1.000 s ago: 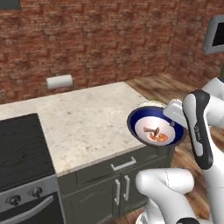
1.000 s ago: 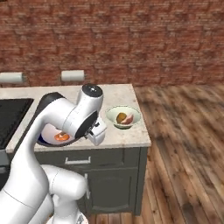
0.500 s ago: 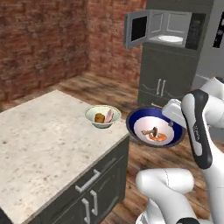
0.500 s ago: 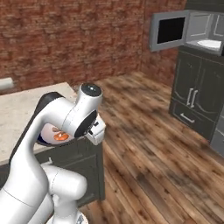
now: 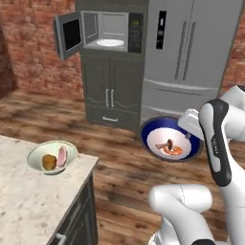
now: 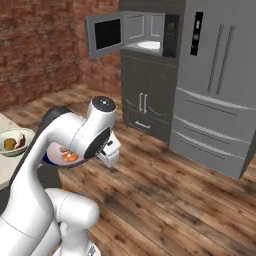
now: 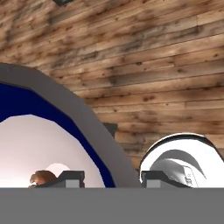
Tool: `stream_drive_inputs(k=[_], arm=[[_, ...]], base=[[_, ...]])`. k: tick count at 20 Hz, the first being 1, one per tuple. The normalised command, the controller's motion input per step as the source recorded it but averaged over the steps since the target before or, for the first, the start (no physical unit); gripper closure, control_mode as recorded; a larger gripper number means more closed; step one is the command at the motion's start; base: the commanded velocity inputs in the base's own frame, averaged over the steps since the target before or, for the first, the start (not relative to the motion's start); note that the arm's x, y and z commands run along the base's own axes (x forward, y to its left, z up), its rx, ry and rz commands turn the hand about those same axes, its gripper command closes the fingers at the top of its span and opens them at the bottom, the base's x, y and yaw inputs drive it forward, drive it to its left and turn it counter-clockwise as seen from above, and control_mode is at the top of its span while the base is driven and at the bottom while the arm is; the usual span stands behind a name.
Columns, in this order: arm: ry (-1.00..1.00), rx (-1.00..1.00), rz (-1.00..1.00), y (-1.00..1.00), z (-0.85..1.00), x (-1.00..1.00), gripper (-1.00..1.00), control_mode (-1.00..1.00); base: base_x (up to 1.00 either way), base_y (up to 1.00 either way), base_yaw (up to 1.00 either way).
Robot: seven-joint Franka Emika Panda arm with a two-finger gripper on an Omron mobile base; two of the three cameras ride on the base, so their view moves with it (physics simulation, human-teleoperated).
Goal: Place the bowl containing the mushroom and shrimp in the microwave. Close the microwave door and press the start button to microwave the meal.
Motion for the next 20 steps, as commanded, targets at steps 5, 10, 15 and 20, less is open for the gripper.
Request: stream_drive_inputs(k=[5, 10, 15, 20], arm=[[0.00, 0.00, 0.00, 0.00, 0.00, 0.00, 1.00, 1.00], [0.00, 0.00, 0.00, 0.00, 0.00, 0.00, 1.00, 1.00], [0.00, 0.00, 0.00, 0.00, 0.00, 0.00, 1.00, 1.00], [0.00, 0.00, 0.00, 0.00, 0.00, 0.00, 1.00, 1.00]], base=[[0.61, -0.39, -0.48], [0.90, -0.04, -0.22], [1.00, 0.00, -0.06], [1.00, 0.00, -0.01]])
